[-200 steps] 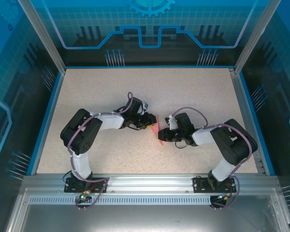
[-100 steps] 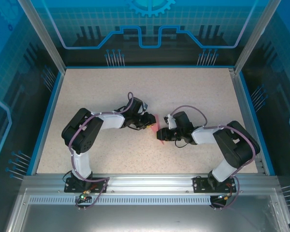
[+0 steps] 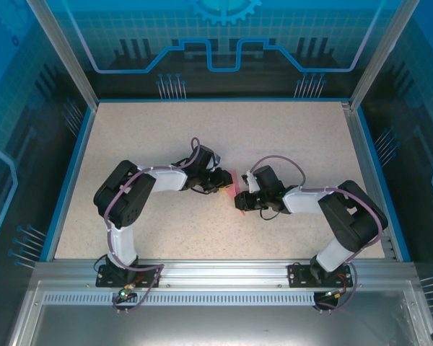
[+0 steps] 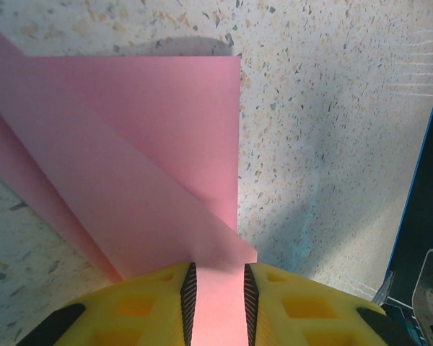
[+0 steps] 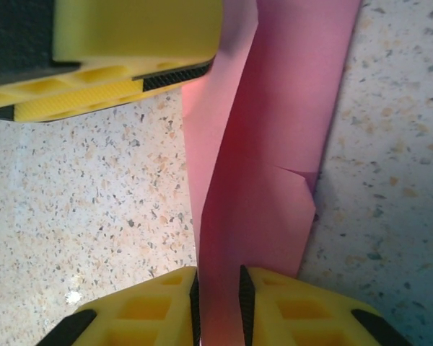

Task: Fold a paper plane with a square sheet of paper (pick it up from the middle)
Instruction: Fold the wing for the fifth time at the center of the table.

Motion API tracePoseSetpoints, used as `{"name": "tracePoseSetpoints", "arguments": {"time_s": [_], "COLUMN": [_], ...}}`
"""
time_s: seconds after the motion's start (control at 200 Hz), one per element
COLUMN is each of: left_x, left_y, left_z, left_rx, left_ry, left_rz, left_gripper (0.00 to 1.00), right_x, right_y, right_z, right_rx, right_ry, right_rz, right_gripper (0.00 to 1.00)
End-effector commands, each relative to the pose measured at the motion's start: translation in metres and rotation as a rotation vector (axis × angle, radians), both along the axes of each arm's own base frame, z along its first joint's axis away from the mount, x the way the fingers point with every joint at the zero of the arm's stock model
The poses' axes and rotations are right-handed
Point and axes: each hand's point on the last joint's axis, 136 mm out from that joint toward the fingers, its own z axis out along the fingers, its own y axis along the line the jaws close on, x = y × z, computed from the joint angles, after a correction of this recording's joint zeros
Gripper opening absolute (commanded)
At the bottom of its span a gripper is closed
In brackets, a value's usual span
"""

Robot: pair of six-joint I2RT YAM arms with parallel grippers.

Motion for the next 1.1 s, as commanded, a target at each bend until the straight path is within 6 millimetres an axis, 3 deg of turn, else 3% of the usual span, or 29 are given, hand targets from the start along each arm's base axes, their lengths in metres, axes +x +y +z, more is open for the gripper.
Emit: {"name": "tracePoseSetpoints", "arguments": {"time_s": [0.0, 0.3, 0.7, 0.92, 1.095], "left_x": [0.006, 0.011, 0.002, -0.003, -0.007], "left_y": [0.001, 0.0, -0.006, -0.017, -0.014], "left_z": [-0.001, 0.005, 0.041, 0.043, 0.037], "left_rx": [0.015, -0.01, -0.099, -0.134, -0.126], "left_ry": [-0.004, -0.018, -0.119, -0.13, -0.134], "left_rz": [0.008, -0.001, -0.054, -0.099, -0.104], "left_gripper": [0.27, 0.29, 0.44, 0.45, 0.46], "right_x": [-0.003, -0.001, 0.006, 0.008, 0.011], "right_y": [-0.001, 0.008, 0.009, 0.006, 0.005], "right_z": [-0.002, 0.009, 0.014, 0.005, 0.001], "right_rx": [-0.028, 0.132, 0.267, 0.292, 0.349], "right_ry": [0.009, 0.059, 0.136, 0.182, 0.213], "right_rz": [0.001, -0.015, -0.055, -0.094, -0.138], "right_gripper": [0.19, 0.08, 0.03, 0.02, 0.02]}}
